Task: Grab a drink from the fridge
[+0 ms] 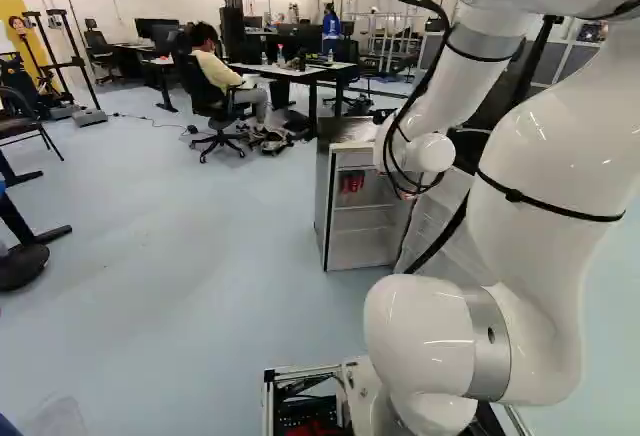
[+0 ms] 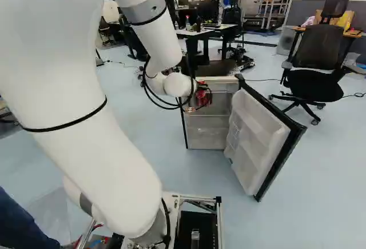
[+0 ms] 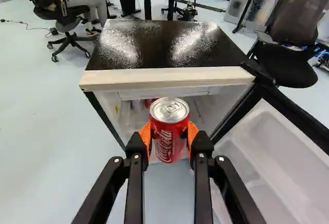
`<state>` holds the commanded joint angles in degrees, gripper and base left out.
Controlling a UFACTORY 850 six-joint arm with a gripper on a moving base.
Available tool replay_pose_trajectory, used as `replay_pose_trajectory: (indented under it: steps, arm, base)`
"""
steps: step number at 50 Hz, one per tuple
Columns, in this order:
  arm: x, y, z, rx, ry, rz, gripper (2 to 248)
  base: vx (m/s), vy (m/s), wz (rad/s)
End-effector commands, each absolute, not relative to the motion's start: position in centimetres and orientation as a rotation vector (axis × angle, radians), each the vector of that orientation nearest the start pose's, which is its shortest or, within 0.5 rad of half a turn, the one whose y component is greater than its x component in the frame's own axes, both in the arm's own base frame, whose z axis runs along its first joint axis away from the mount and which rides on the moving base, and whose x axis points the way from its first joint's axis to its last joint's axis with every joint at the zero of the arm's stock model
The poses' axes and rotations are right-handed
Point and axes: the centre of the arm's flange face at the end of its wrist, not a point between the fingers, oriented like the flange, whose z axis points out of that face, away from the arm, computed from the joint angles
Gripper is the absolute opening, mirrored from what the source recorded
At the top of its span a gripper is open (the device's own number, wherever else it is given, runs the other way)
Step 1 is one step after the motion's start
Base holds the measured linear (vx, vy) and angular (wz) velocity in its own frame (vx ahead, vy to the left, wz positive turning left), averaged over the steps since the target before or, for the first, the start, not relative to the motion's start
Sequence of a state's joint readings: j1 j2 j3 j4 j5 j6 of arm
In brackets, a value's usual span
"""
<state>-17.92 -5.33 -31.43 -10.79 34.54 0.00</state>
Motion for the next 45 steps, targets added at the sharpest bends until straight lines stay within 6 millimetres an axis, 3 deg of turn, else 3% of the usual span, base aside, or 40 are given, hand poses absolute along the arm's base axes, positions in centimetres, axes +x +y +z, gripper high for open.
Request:
replay_pose_trajectory:
  steps: [22,45]
  arm:
    - [43.6,-12.5,41.5,-2.803,0.112,-1.721,92]
    - [47.3,-12.6,43.7,-2.756,0.074,-1.799,92]
  base:
    - [0.000,0.000,0.000]
    - [0.000,0.000,0.000]
